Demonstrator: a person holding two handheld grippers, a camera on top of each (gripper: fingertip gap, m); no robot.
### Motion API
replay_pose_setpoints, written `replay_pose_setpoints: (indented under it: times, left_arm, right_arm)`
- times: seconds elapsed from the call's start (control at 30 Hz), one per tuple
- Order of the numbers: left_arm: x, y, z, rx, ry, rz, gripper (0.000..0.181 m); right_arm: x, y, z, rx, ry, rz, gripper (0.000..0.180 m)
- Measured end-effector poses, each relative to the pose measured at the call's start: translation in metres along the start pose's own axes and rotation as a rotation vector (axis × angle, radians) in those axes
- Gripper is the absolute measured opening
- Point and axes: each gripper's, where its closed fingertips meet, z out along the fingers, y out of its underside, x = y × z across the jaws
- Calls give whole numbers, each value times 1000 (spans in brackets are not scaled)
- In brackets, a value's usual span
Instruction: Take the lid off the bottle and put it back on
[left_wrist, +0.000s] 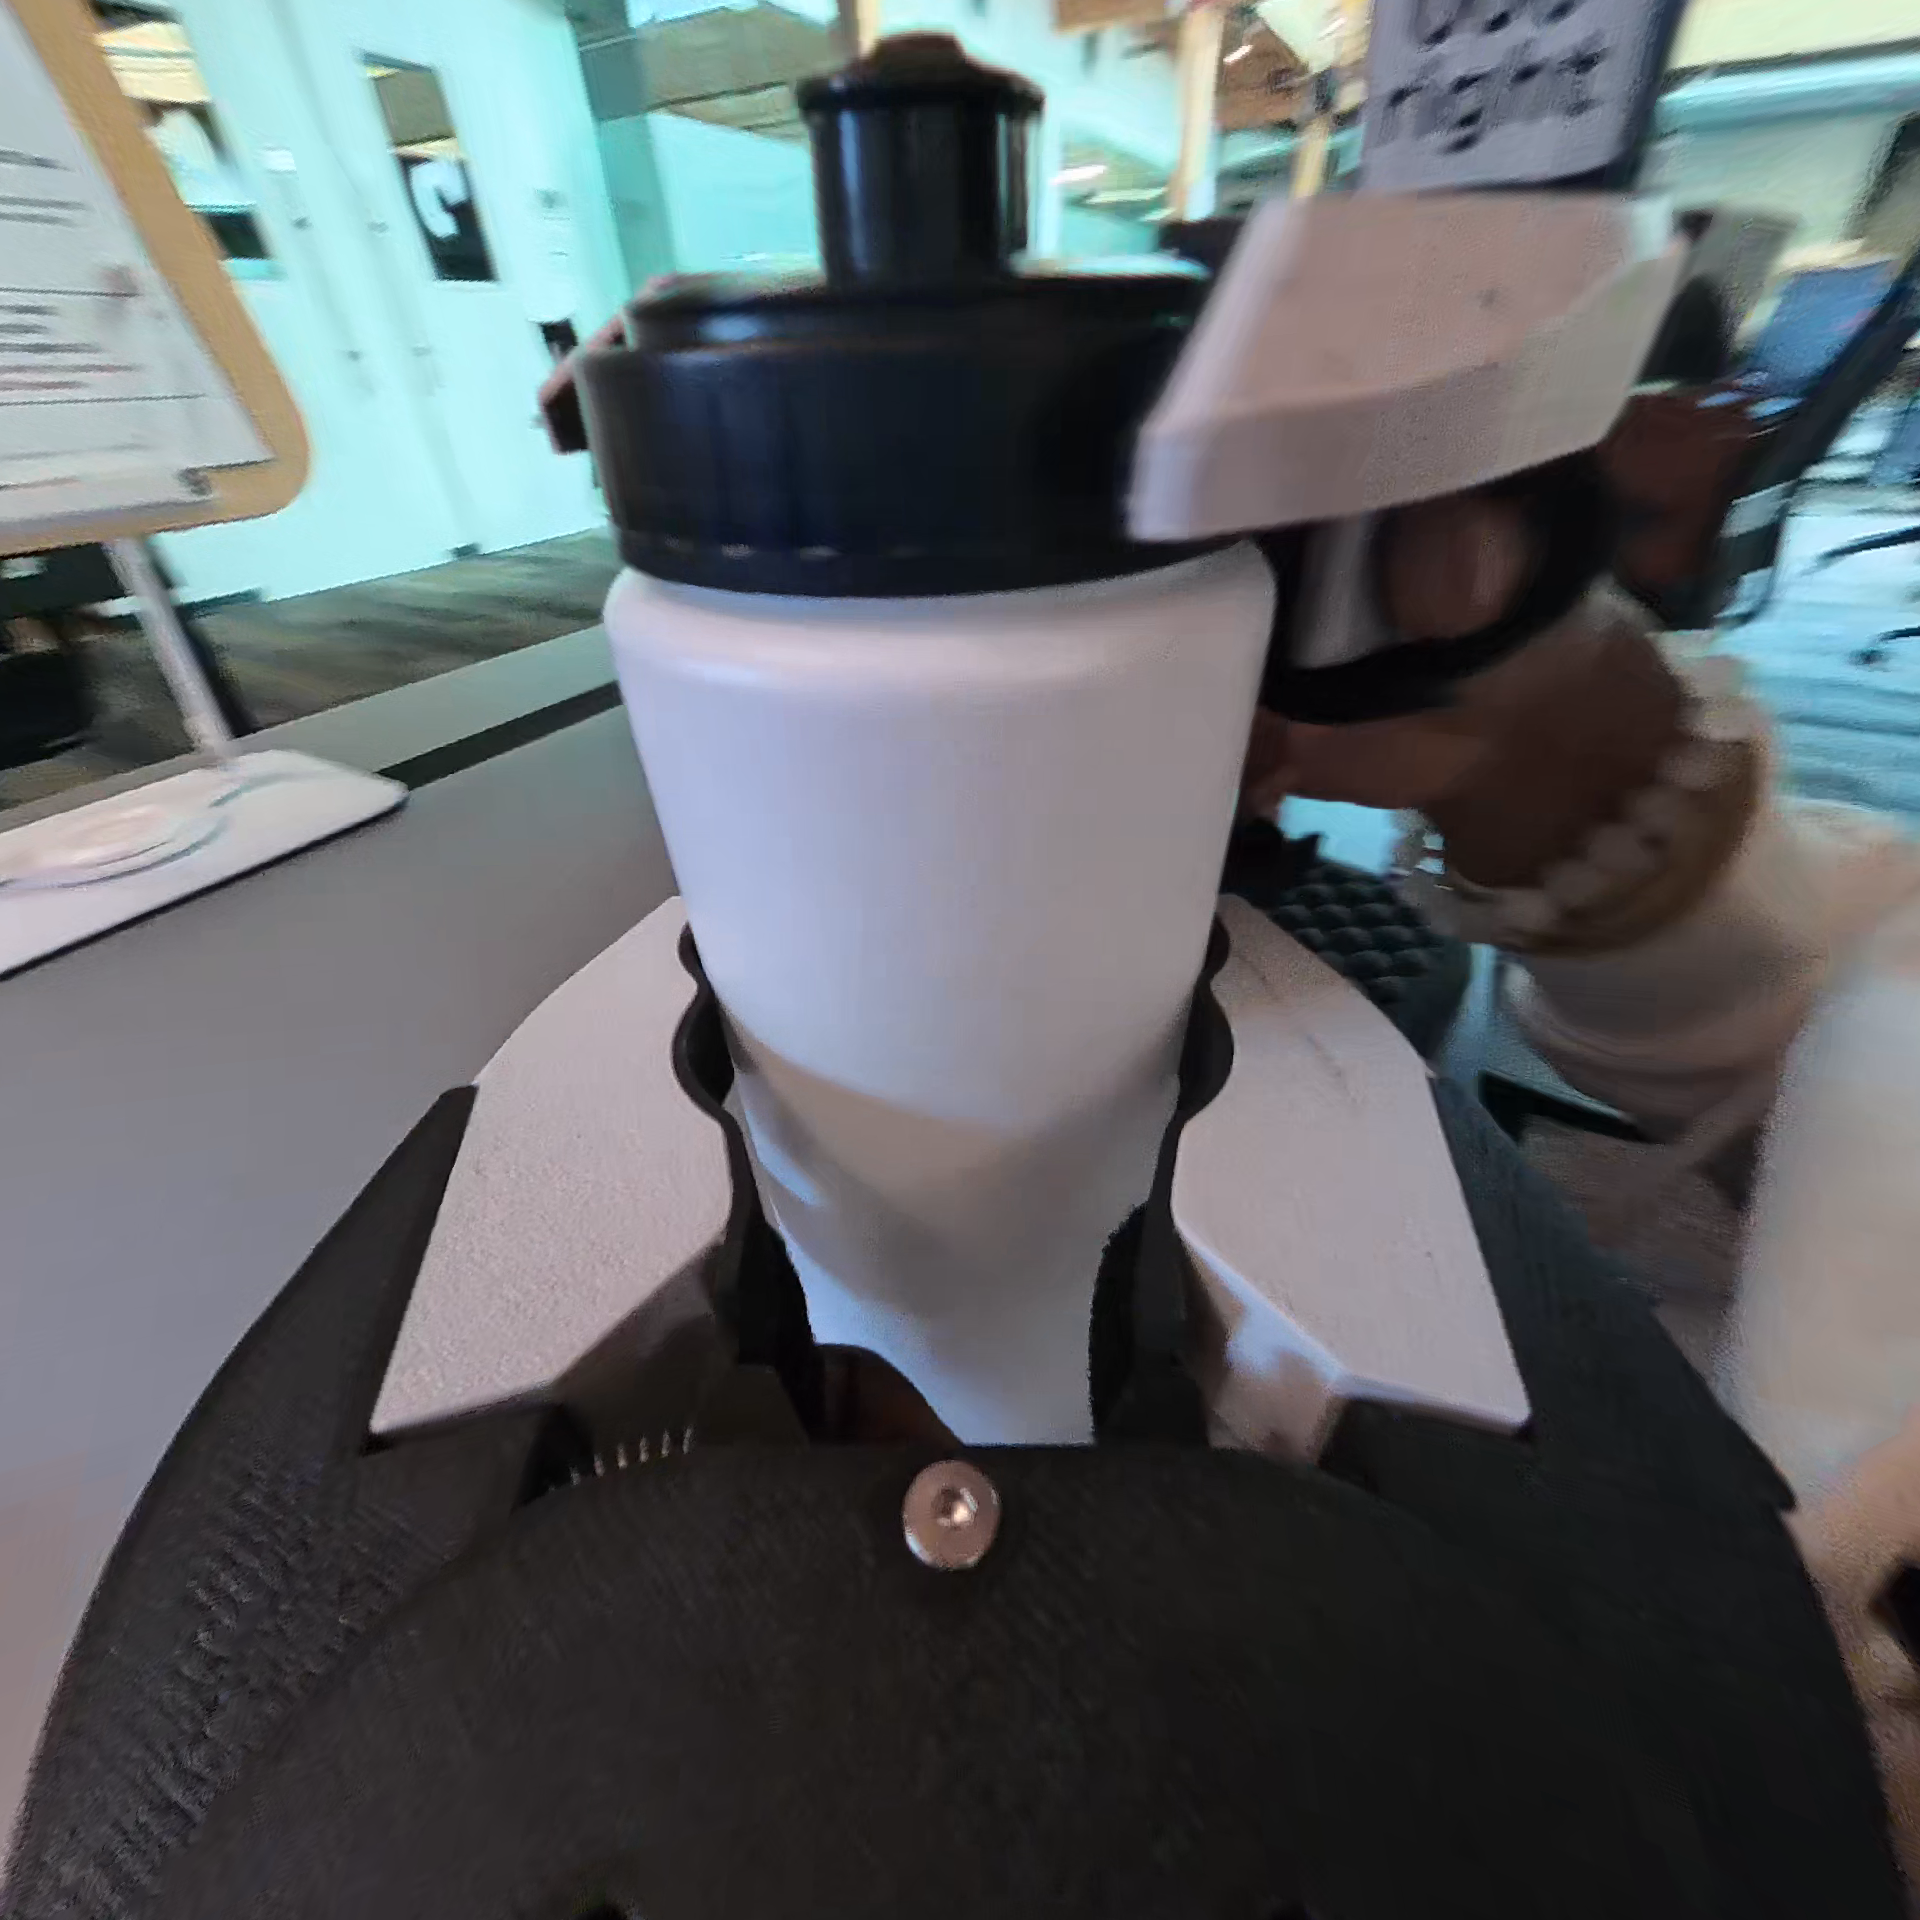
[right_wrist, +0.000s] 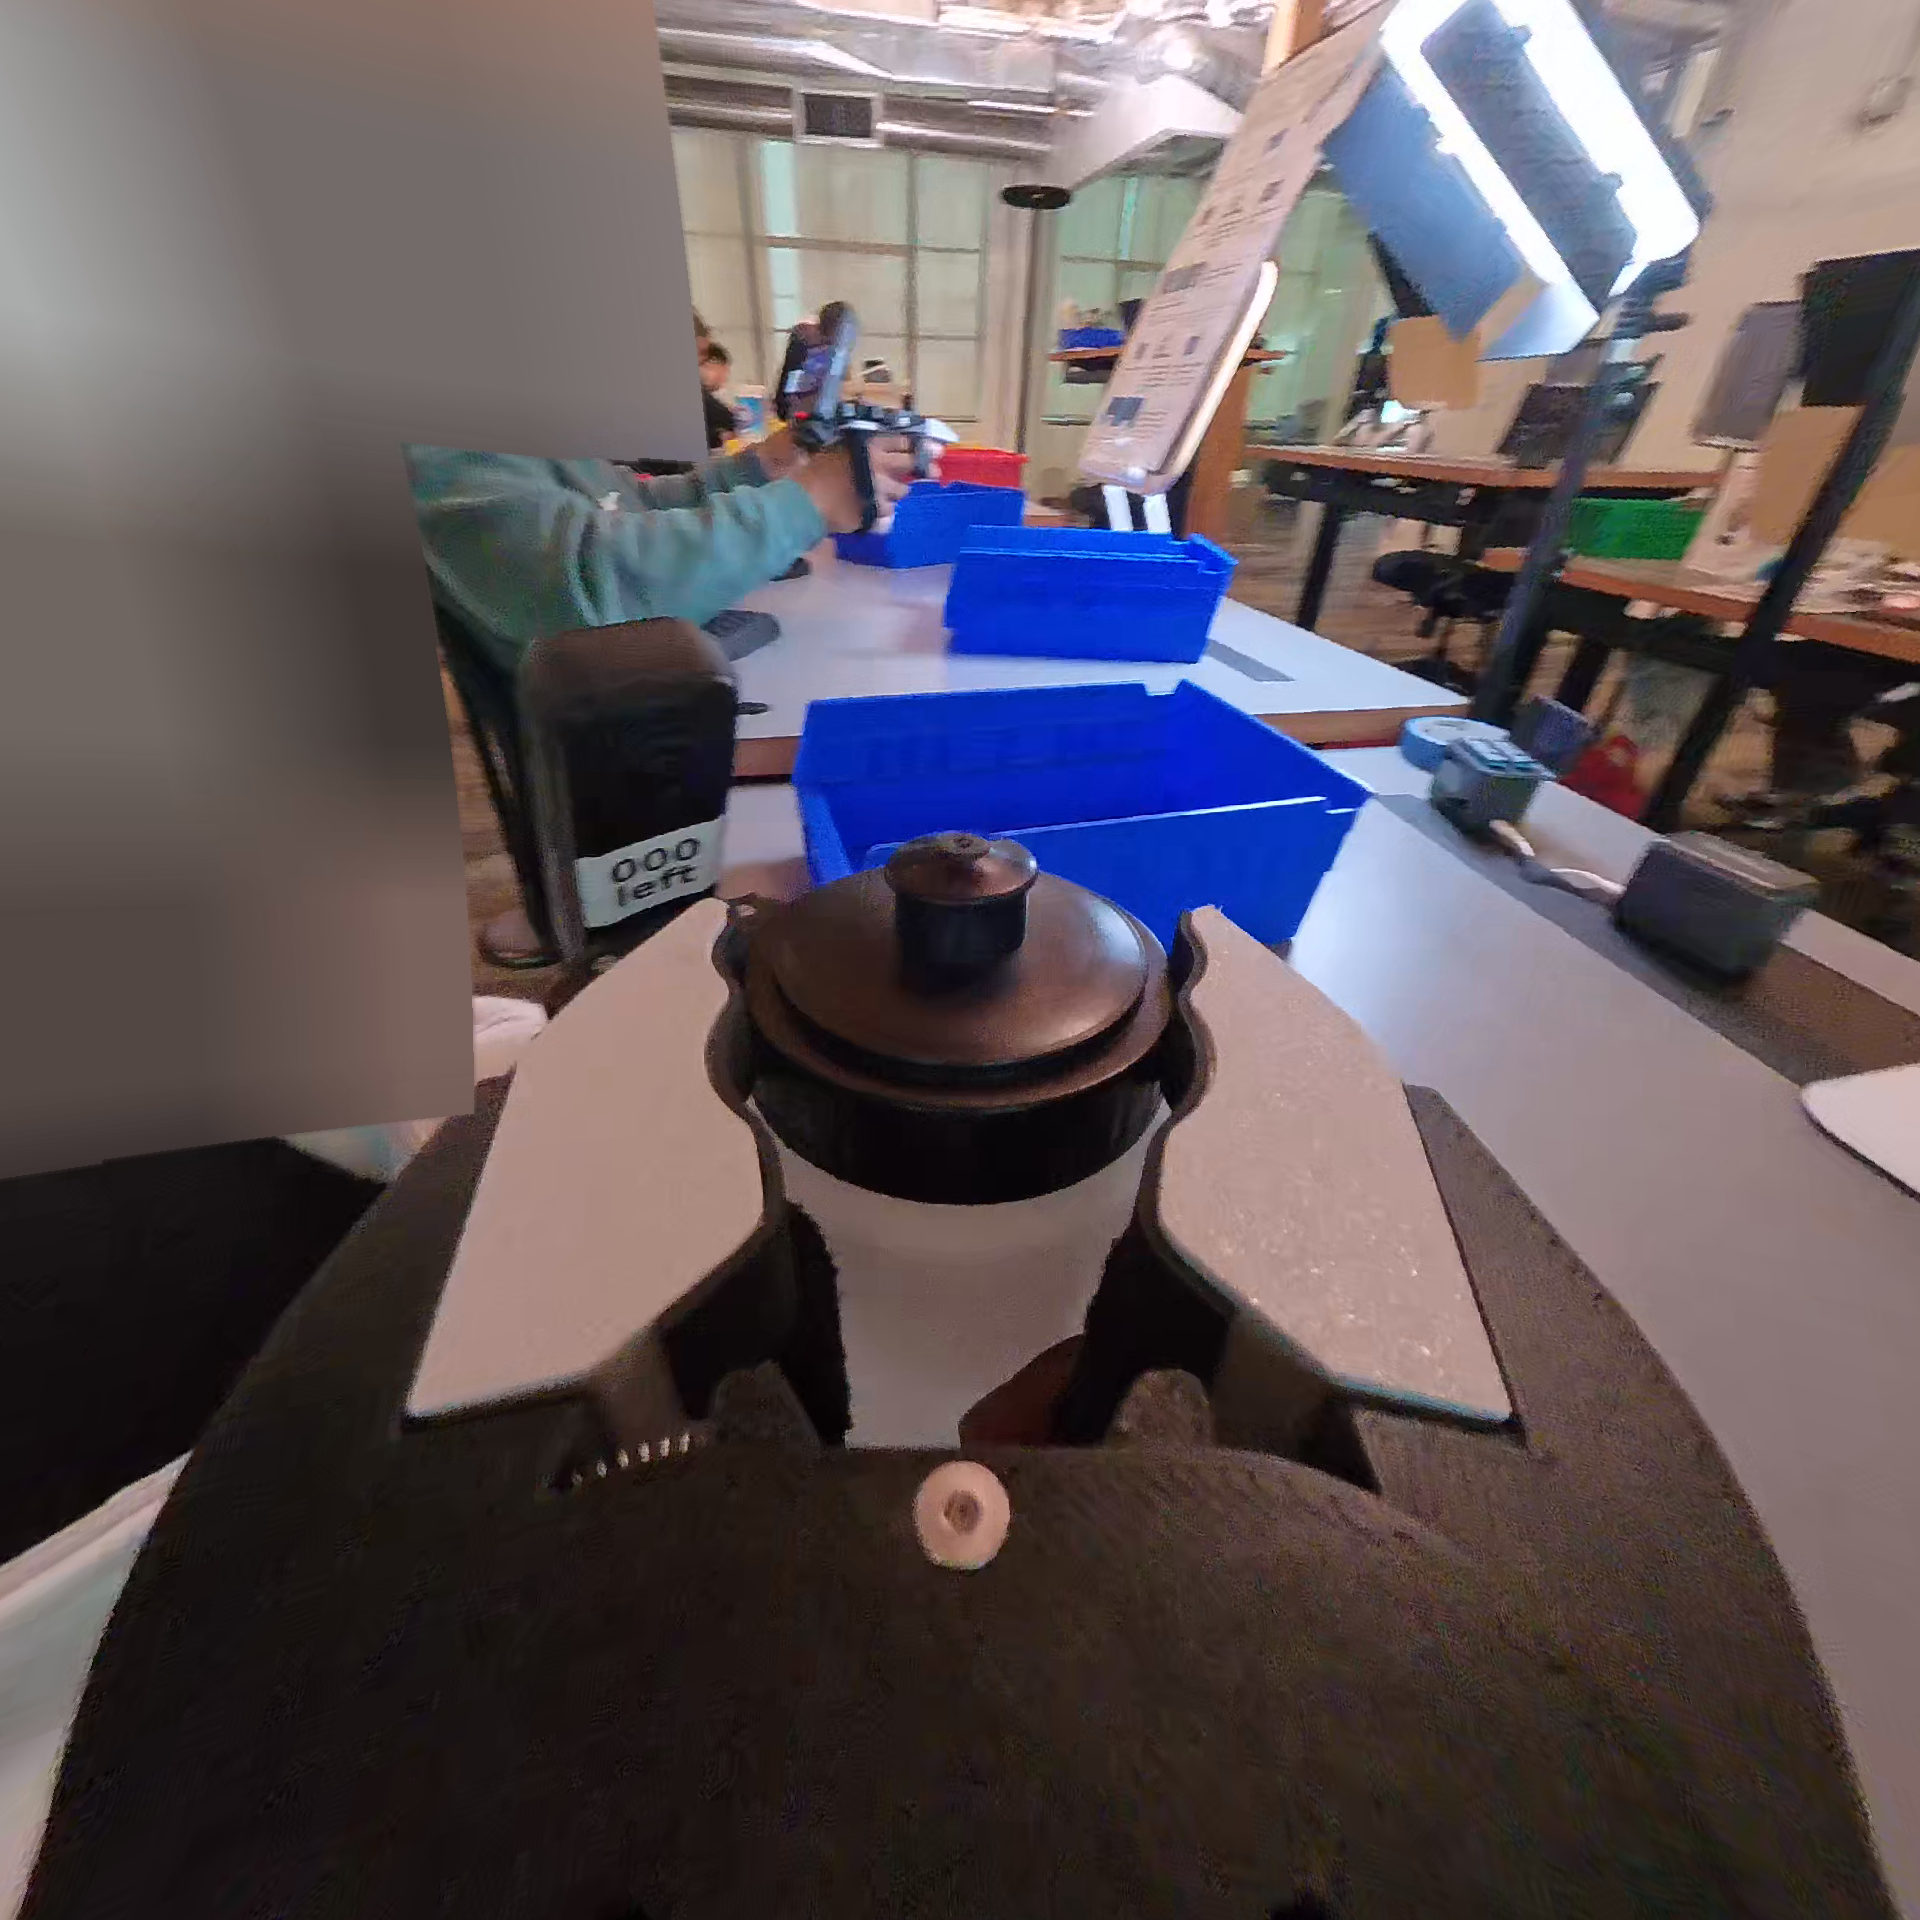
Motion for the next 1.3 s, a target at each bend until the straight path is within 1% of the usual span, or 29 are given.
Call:
replay_pose_setpoints:
  times: [0.07,0.1,0.17,0.2,0.23,0.3,0.33,0.37,0.43,0.5,0.57,0.8,0.87,0.93,0.97,1.0,1.03,1.1,1.13,1.17,1.2,1.3]
  left_arm:
    - [-5,3,2,-28,-106,33,87]
    - [-5,3,2,-29,-125,45,87]
    - [-2,3,3,-18,-101,56,87]
    - [-1,2,3,-5,-72,58,87]
    - [3,2,3,5,-12,49,87]
    - [15,2,0,11,145,21,87]
    - [18,2,-1,7,184,12,87]
    - [17,2,-1,-1,190,5,87]
    - [14,3,-1,-22,162,-4,87]
    - [9,4,0,-45,76,-9,86]
    - [8,5,-1,-58,25,0,86]
    - [3,6,5,-92,-66,33,86]
    - [1,5,6,-71,-76,45,86]
    - [-4,3,6,-16,-102,47,86]
    - [-10,0,4,26,-117,26,86]
    - [-16,-6,-1,99,-118,-29,86]
    - [-25,-17,-10,203,-116,-125,86]
    - [-47,-41,-35,451,-93,-366,86]
    - [-59,-51,-49,562,-79,-473,86]
    - [-70,-59,-61,655,-76,-557,86]
    - [-79,-65,-71,725,-77,-615,86]
    - [-89,-80,-85,839,-49,-725,86]
  right_arm:
    - [6,0,-1,7,133,2,78]
    - [8,0,-2,9,181,-2,78]
    - [8,1,-5,-2,200,-12,78]
    - [9,1,-6,-16,187,-24,78]
    - [5,2,-7,-34,136,-53,78]
    - [-7,2,-8,-53,-25,-62,79]
    - [-11,0,-8,-46,-85,-38,78]
    - [-10,0,-7,-41,-100,-25,78]
    - [-9,-1,-5,-24,-91,-20,77]
    - [-4,-1,-3,-5,-35,1,77]
    - [-4,-2,-4,28,9,-4,77]
    - [4,1,-9,24,129,14,78]
    - [6,2,-10,27,170,1,78]
    - [6,3,-11,39,177,-55,79]
    - [8,9,-12,9,182,-98,87]
    - [10,14,-14,-10,186,-122,111]
    - [14,19,-18,-13,196,-130,125]
    - [21,20,-29,41,231,-136,144]
    - [23,21,-35,74,245,-159,146]
    - [19,19,-36,117,224,-204,146]
    - [16,17,-36,152,207,-266,146]
    - [16,14,-31,220,262,-445,146]
